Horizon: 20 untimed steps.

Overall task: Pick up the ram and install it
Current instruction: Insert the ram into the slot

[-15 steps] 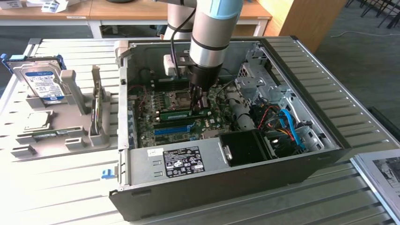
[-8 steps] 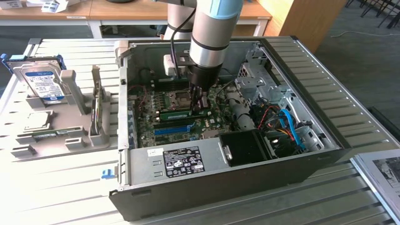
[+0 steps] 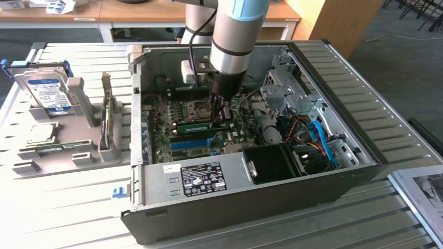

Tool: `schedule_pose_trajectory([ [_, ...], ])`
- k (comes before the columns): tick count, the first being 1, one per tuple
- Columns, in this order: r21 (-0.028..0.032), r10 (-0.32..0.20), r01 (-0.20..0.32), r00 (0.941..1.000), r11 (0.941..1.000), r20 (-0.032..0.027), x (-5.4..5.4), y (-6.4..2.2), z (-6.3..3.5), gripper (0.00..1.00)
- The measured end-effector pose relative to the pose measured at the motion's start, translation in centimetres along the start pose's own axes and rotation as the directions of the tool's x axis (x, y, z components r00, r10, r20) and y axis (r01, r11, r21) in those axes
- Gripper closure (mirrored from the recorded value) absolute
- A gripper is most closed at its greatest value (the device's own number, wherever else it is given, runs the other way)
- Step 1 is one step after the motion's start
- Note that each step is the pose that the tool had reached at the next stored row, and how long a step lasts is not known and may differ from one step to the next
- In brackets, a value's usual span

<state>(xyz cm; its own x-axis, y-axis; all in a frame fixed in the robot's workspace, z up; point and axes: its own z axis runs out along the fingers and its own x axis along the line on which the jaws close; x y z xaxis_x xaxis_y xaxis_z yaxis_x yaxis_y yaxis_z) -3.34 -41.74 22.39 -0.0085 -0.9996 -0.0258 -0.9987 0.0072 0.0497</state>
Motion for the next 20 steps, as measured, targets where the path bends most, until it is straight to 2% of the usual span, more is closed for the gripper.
schedule_pose_trajectory([
  [4,0.0001,0.0,0.0,1.0,1.0,0.0001,0.0,0.02,-0.35,0.75],
  [20,0.0,0.0,0.0,1.0,1.0,0.0001,-0.1,0.13,-2.76,0.75],
])
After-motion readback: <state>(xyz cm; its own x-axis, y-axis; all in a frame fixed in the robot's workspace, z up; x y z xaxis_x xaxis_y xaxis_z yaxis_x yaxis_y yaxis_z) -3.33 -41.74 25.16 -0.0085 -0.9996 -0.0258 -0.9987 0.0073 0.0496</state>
